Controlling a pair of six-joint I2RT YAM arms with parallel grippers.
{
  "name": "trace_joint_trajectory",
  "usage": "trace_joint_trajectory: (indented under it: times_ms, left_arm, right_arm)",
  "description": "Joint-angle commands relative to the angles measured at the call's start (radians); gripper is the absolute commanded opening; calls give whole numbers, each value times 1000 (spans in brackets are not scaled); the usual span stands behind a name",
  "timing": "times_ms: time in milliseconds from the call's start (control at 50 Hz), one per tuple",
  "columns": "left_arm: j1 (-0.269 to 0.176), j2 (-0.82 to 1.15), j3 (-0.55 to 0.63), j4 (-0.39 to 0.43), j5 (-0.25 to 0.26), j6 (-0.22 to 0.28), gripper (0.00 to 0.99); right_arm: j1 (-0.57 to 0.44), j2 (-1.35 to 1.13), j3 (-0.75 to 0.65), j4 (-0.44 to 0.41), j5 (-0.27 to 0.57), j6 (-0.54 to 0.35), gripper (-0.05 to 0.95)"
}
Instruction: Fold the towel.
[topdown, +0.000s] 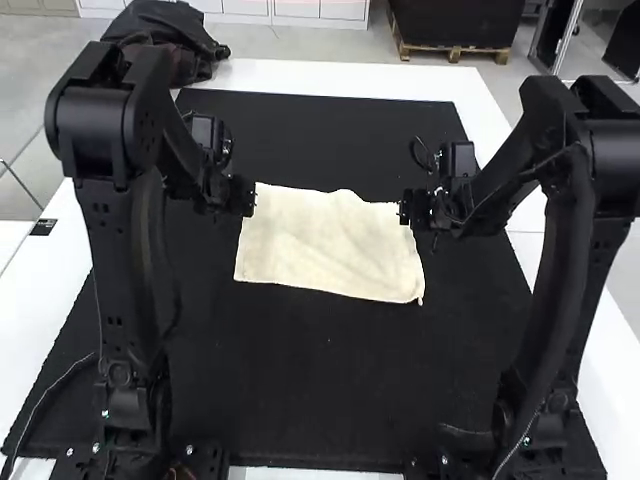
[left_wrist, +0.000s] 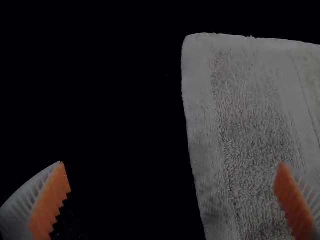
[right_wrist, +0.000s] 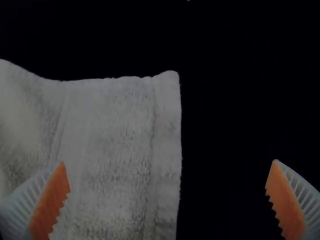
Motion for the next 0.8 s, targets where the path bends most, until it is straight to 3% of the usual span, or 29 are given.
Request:
trace_joint_trajectory:
  times_ms: [0,780]
  left_arm:
    - [-11,20,47,3,10,6,957]
    - [-11,103,99,9,10,11,957]
  right_arm:
    - [11,20,40,14,-18,-11,908]
    - [29,160,130,41,-23,-14,907]
